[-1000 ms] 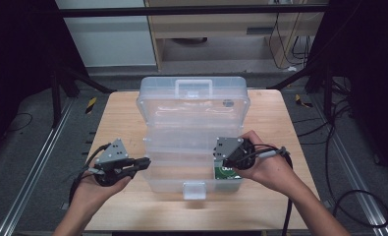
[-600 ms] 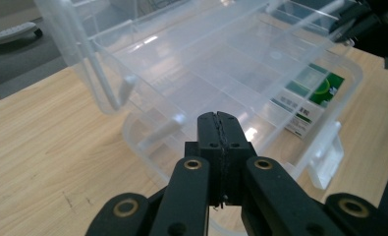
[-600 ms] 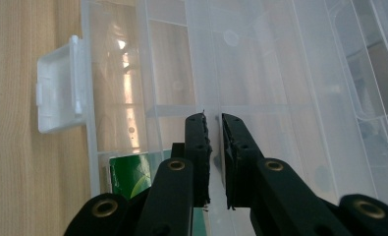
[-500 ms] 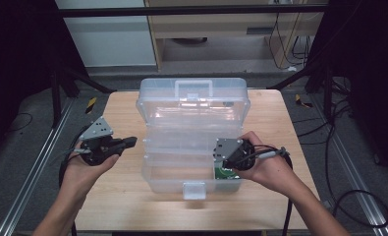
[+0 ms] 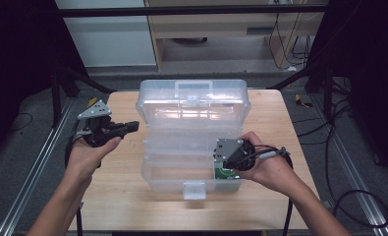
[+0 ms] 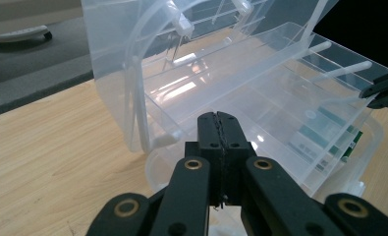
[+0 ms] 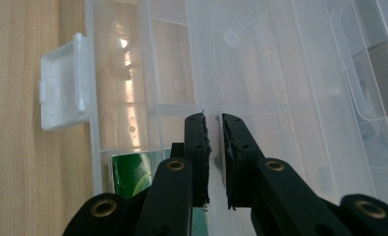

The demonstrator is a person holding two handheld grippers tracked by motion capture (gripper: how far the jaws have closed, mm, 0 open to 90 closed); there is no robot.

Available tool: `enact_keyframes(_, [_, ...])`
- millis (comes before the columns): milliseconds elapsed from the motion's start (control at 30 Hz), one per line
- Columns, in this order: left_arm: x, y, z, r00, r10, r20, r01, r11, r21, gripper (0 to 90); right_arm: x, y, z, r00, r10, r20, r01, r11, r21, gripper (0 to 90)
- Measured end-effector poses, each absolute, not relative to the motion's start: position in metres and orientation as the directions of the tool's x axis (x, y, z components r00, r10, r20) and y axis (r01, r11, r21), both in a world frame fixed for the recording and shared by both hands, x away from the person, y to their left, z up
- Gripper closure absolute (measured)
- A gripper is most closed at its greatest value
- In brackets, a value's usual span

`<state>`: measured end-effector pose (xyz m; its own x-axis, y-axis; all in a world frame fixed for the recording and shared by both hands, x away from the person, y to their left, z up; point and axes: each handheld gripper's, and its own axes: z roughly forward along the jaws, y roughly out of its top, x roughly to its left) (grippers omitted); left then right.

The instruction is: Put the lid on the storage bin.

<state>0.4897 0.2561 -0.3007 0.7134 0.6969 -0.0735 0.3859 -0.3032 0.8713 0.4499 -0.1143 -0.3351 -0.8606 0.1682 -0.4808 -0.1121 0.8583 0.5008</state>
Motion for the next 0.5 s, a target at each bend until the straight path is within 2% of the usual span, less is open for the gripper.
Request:
enact_keyframes(267, [0.501,0.255,-0.297,0.710,0.692,-0.130,0.410,-0.256,0.876,90.0,0.449,-0.114,-0.336,-0.861,0.160,-0.483,-0.118,0.861,0.495,81.7])
enact_keyframes(500, [0.507,0.254,-0.293,0.711,0.690,-0.137,0.418,-0.257,0.871,90.0,0.449,-0.114,-0.336,-0.863,0.164,-0.477,-0.112,0.860,0.498,81.5])
